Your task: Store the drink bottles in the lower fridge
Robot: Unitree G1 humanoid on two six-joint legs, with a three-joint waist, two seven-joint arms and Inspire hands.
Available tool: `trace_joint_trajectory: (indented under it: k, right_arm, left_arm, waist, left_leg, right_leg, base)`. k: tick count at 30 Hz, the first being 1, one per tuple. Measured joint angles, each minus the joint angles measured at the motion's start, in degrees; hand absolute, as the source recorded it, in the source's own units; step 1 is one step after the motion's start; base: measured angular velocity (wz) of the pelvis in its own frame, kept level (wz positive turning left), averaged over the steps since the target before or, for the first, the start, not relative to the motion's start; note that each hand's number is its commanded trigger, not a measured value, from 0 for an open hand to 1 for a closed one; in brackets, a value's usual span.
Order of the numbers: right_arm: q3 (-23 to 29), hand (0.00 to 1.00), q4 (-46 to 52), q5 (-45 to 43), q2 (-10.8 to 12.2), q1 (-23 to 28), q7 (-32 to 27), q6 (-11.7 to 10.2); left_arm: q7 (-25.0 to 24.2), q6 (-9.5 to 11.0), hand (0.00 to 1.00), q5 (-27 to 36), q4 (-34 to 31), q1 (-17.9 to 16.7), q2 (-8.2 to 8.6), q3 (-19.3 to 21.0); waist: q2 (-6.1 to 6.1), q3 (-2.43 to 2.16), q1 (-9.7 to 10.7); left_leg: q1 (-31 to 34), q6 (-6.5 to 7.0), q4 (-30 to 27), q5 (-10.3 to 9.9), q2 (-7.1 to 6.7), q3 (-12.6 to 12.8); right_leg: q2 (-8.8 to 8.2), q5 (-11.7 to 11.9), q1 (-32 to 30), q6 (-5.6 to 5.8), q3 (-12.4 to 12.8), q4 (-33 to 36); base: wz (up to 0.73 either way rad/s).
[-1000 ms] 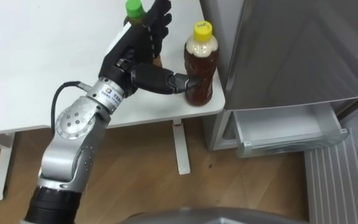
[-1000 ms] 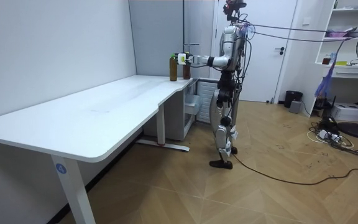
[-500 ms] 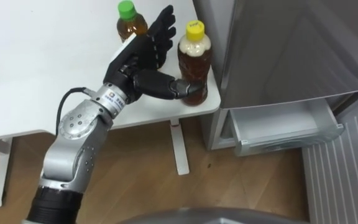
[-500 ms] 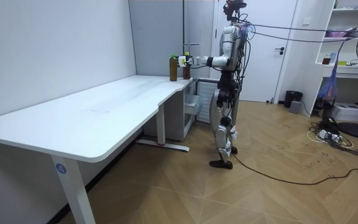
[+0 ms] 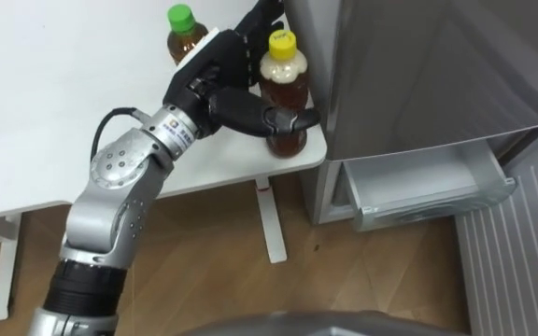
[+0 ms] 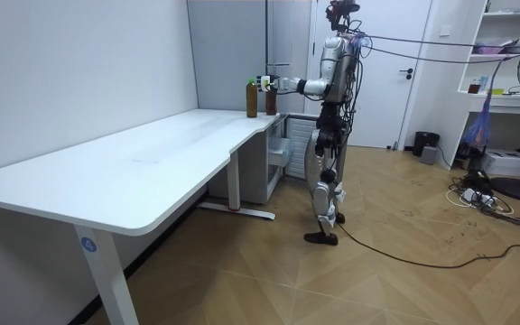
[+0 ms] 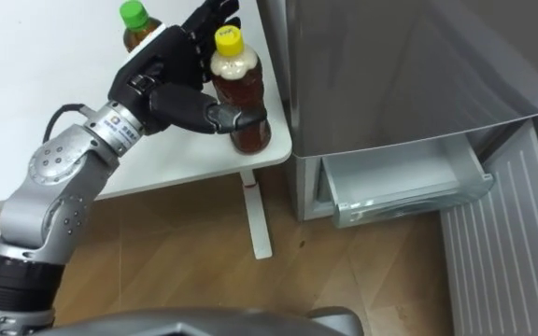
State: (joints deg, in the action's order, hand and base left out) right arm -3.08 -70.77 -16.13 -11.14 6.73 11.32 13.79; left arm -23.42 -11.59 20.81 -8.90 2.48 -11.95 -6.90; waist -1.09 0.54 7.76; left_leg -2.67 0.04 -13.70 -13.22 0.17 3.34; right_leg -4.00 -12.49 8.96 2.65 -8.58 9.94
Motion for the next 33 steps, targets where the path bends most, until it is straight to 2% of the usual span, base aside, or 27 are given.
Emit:
trace_joint_trajectory:
  k: [13, 15, 16, 17, 18, 19, 21, 30, 33]
  right_arm:
    - [-0.01, 0.00, 0.24, -0.06, -0.04, -0.54, 0.06, -0.02]
    - [-0.01, 0.00, 0.26, -0.06, -0.04, -0.54, 0.06, -0.03]
    - [-0.01, 0.00, 0.25, -0.06, -0.04, -0.43, 0.06, -0.03]
    - [-0.01, 0.00, 0.24, -0.06, -0.04, -0.39, 0.06, -0.03]
    - [-0.01, 0.00, 0.23, -0.07, -0.04, -0.37, 0.09, -0.03]
    - [0.00, 0.00, 0.26, -0.07, -0.04, -0.38, 0.15, -0.04]
    - [0.00, 0.00, 0.38, -0.07, -0.04, -0.37, 0.22, -0.04]
    - [-0.01, 0.00, 1.79, -0.40, -0.11, -0.39, 0.94, -0.01]
    - [0.00, 0.00, 1.95, -0.41, -0.31, -0.34, 1.70, 0.01]
  left_arm:
    - [-0.04, 0.00, 0.00, -0.06, 0.00, 0.00, 0.01, -0.04]
    - [-0.05, 0.00, 0.13, -0.05, 0.00, 0.00, 0.01, -0.09]
    - [-0.05, 0.00, 0.53, -0.05, 0.00, 0.00, 0.01, -0.09]
    - [-0.05, 0.00, 0.56, -0.05, 0.00, 0.00, 0.01, -0.09]
    - [-0.05, 0.00, 0.79, -0.05, 0.00, 0.00, 0.01, -0.10]
    - [-0.09, 0.00, 0.93, -0.06, 0.00, 0.00, 0.01, -0.10]
    - [-0.30, 0.00, 1.00, -0.05, 0.00, 0.00, 0.01, -0.12]
    - [-0.72, -0.02, 1.00, -0.13, 0.05, 0.00, -0.29, -0.84]
    - [-1.34, -1.17, 1.00, -0.11, 1.14, -0.02, -0.81, -2.59]
  waist:
    - [0.22, 0.13, -0.02]
    - [0.22, 0.12, -0.02]
    - [0.22, 0.12, -0.01]
    - [0.22, 0.12, -0.01]
    - [0.22, 0.12, 0.02]
    - [0.24, 0.12, 0.04]
    - [0.24, 0.12, 0.04]
    - [-0.03, -0.06, 0.21]
    - [-0.23, -0.17, 0.20]
  left_leg:
    - [0.10, 0.01, -0.14, 0.01, 0.05, 0.73]
    - [0.09, 0.01, -0.14, 0.01, 0.05, 0.73]
    - [0.09, 0.01, -0.14, 0.01, 0.06, 0.74]
    - [0.09, 0.01, -0.14, 0.01, 0.06, 0.75]
    - [0.09, 0.01, -0.15, 0.01, 0.06, 0.75]
    - [0.08, 0.01, -0.19, 0.01, 0.06, 0.74]
    - [0.20, 0.01, -0.27, 0.01, 0.06, 0.74]
    - [0.60, 0.01, -0.71, 0.01, 0.06, 0.75]
    - [0.52, 0.01, -0.72, 0.01, 0.06, 0.75]
  right_leg:
    - [-0.02, 0.00, -0.57, 0.00, 0.61, 0.00]
    - [-0.02, 0.00, -0.57, 0.00, 0.62, 0.00]
    - [-0.03, 0.00, -0.57, 0.00, 0.62, 0.00]
    - [-0.03, 0.00, -0.58, 0.00, 0.63, 0.01]
    - [-0.03, 0.00, -0.61, 0.00, 0.64, 0.00]
    - [-0.03, 0.00, -0.64, 0.00, 0.63, 0.00]
    - [-0.03, 0.00, -0.80, 0.00, 0.63, 0.02]
    - [-0.04, 0.02, -1.06, -0.04, 0.56, 0.04]
    - [-0.04, 0.03, -1.08, -0.04, 0.55, 0.04]
  base:
    - [-0.02]
    - [0.00]
    - [0.00]
    - [0.00]
    - [0.00]
    - [0.00]
    - [0.00]
    - [0.00]
    - [0.00]
